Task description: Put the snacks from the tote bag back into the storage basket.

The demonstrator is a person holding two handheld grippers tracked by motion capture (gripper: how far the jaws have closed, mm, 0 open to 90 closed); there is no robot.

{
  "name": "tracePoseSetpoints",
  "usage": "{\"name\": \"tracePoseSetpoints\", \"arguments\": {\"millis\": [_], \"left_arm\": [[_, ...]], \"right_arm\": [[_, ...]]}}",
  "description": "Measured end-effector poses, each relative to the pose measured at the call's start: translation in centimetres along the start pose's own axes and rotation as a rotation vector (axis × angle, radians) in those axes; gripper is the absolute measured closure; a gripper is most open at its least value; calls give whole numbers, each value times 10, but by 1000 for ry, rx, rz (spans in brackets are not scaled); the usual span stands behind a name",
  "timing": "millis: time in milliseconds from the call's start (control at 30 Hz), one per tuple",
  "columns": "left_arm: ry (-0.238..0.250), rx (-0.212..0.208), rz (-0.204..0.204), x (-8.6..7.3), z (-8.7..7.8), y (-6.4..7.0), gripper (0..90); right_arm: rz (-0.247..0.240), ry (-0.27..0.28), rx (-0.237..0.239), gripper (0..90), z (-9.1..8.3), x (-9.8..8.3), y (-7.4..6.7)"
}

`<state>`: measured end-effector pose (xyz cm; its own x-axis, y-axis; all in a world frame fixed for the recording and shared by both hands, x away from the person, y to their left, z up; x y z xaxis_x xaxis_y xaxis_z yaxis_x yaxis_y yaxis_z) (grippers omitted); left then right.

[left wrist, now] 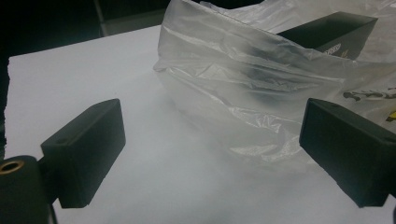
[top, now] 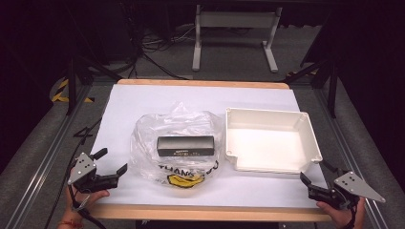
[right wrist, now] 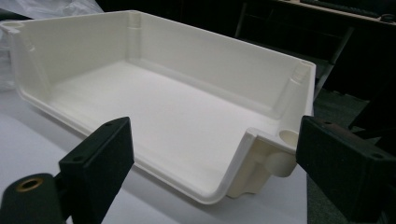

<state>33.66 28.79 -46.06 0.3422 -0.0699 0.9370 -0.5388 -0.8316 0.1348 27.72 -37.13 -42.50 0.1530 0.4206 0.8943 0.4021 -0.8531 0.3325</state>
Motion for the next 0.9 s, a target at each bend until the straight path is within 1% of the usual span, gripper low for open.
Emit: {"name": "tracePoseSetpoints", "arguments": {"millis": [67, 100, 133, 167, 200, 267, 300, 433, 467, 533, 633, 667, 700, 767, 800, 900], "left_arm": [[-4, 0, -1, 0, 0, 1, 79], [-4, -2, 6, 0, 1, 1, 79], [-6, -3, 8, 0, 1, 1, 79], [-6, -3, 8, 0, 1, 1, 79], [-9, -3, 5, 0, 1, 1, 79], [-10, -4, 5, 0, 2, 1, 79], [-9, -5, 4, 0, 2, 1, 79], [-11, -3, 3, 0, 3, 1, 79], [-13, -4, 2, 0, 3, 1, 79], [-15, -4, 1, -1, 3, 2, 79], [-13, -6, 2, -1, 2, 2, 79], [-13, -6, 2, -1, 2, 2, 79], [-13, -7, 1, -1, 2, 2, 79], [-14, -7, 2, -1, 2, 2, 79], [-15, -9, 2, -1, 3, 3, 79], [-18, -8, 5, -1, 3, 3, 79]], "right_arm": [[0, -2, 33, 129, 1, 1, -1], [-4, -4, 39, 141, 1, 2, -2], [-16, -10, 53, 151, 1, 5, -3], [-14, -1, 62, 165, 2, 6, -4], [-21, -2, 63, 169, 1, 8, -4], [-22, -2, 68, 170, 1, 10, -5], [-24, 5, 73, 173, 1, 12, -5], [-44, -10, 85, 173, 3, 18, -7], [-47, -8, 94, 173, 4, 20, -8], [-51, -11, 96, 173, 4, 21, -8], [-64, -20, 125, 173, 6, 28, -9], [-64, -20, 125, 173, 6, 28, -9], [-71, -15, 140, 172, 8, 31, -9], [-84, -21, 155, 162, 10, 35, -11], [-102, -26, 168, 162, 13, 39, -13], [-120, -26, 194, 167, 17, 44, -16]]}}
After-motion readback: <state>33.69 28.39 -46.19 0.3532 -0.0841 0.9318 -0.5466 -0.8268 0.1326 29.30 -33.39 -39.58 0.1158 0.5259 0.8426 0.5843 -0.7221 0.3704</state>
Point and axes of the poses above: each handheld gripper's, and its own axes: z roughly forward along the jaws, x roughly out of its top, y roughly to its right, the point moved 3 cm from there along z, roughly forward along the jaws, and after that the axes turned 9 degrees about -z, right-handed, at the moved point
